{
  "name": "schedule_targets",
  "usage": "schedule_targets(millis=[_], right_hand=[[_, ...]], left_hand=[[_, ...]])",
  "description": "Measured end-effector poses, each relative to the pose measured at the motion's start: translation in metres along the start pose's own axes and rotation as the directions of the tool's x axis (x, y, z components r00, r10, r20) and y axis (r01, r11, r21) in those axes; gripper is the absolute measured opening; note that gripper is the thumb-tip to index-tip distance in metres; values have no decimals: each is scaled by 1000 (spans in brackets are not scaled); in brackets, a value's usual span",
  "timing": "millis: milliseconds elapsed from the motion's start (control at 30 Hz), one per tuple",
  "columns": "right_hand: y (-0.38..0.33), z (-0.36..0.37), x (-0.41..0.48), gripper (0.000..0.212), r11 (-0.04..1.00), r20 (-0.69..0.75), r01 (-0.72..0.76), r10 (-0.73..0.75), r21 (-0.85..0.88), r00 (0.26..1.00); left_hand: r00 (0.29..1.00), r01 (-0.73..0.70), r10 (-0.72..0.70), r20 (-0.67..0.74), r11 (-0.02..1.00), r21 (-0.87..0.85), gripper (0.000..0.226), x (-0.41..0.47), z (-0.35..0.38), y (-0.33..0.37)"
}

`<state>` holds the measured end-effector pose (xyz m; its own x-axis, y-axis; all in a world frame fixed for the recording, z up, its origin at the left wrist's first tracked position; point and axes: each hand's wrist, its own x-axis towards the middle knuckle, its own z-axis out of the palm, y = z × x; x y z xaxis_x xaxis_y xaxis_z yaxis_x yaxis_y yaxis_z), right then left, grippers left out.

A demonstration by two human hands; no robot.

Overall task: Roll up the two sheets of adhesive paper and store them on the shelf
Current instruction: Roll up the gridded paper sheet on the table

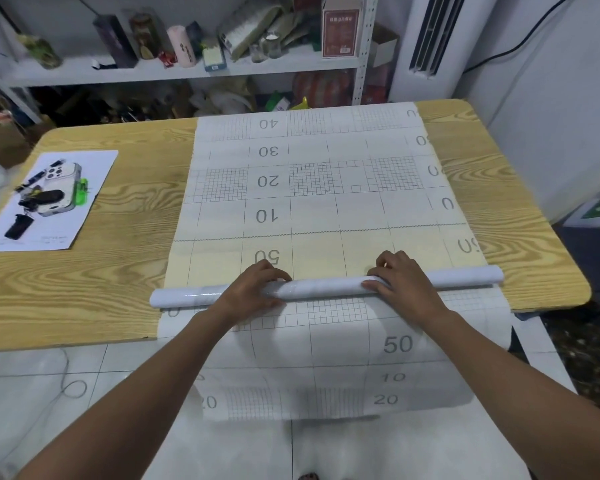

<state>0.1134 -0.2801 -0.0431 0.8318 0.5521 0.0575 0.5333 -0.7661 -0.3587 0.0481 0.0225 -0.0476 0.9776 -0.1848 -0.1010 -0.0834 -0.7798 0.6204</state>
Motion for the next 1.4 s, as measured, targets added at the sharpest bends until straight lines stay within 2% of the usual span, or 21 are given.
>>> schedule_targets(millis=[100, 267, 500, 800, 933, 1033, 1233, 1400], right_hand=[[0, -2, 0, 61, 1000, 41, -12, 12, -12, 999], [3, -1, -7, 63, 1000, 72, -4, 3, 17, 997], [9, -2, -8, 46, 998, 53, 59, -60, 15, 997], [9, -2, -5, 33, 1000, 18, 21, -21, 6, 1000], [10, -4, -3, 33, 1000, 58, 22, -23, 11, 998], [10, -7, -1, 33, 1000, 106, -5, 2, 26, 994], [7, -14, 5, 35, 997, 136, -68, 61, 43, 989], [5, -10, 7, 29, 993, 156, -101, 92, 52, 984]], left_hand=[[999, 44, -44, 25, 999, -5, 35, 2, -3, 2], [994, 107, -106, 35, 994, -20, 21, 2, -9, 3], [990, 139, -139, 29, 990, -13, 18, 2, -17, 7], [997, 52, -58, 46, 992, 111, 24, 3, -13, -2], [998, -58, 52, 40, 985, 164, 43, -2, -8, -8], [996, -85, 85, 11, 978, 192, 52, -5, -8, -5], [992, -127, 129, 7, 961, 245, 45, -7, -10, -8], [994, -88, 101, -33, 958, 274, 37, -6, -12, -6]])
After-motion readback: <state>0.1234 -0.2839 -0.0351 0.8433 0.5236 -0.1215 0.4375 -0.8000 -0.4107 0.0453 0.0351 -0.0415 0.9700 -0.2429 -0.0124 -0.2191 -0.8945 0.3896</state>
